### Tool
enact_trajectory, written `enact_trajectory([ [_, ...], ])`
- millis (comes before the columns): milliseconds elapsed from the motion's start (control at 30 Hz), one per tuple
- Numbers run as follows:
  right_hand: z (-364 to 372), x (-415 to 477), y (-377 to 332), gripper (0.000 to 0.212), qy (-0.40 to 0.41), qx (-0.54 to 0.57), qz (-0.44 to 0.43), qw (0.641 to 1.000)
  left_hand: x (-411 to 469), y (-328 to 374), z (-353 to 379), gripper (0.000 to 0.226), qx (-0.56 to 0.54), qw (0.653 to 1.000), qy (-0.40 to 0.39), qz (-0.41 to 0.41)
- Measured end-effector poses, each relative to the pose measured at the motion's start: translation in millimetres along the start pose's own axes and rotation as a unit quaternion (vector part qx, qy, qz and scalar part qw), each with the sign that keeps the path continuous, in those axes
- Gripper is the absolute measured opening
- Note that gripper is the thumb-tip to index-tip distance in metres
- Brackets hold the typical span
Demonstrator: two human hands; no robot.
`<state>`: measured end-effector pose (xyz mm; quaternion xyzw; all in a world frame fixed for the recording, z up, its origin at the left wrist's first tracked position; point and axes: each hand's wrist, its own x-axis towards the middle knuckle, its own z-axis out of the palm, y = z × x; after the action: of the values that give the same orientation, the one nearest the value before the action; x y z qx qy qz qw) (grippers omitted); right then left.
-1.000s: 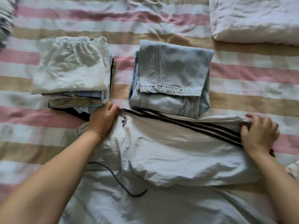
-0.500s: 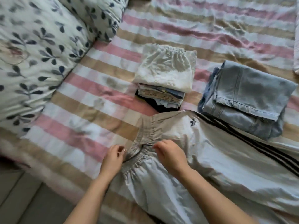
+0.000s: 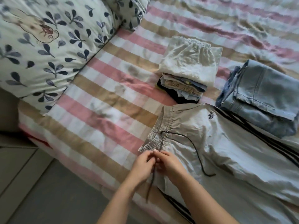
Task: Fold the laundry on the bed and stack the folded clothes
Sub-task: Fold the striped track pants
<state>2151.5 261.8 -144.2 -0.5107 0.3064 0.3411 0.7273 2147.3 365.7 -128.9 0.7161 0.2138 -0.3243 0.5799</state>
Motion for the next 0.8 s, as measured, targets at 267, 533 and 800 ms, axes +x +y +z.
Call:
enact_trajectory([
  [267,-70,-28,-14,0.013,0.061,-0.133,0.011,0.989,30,-10,-14,0.035,0.304,0.930,0.181,0.098],
  [533,-134,-46,23,0.015,0.296,-0.518,-0.127,0.792,79,-6,8,0.047,0.375,0.905,0.170,0.106],
  [800,-108,3,-32,0.013,0.305,-0.478,-0.347,0.747,107,17,-2,0.041,0.370,0.909,0.152,0.114],
])
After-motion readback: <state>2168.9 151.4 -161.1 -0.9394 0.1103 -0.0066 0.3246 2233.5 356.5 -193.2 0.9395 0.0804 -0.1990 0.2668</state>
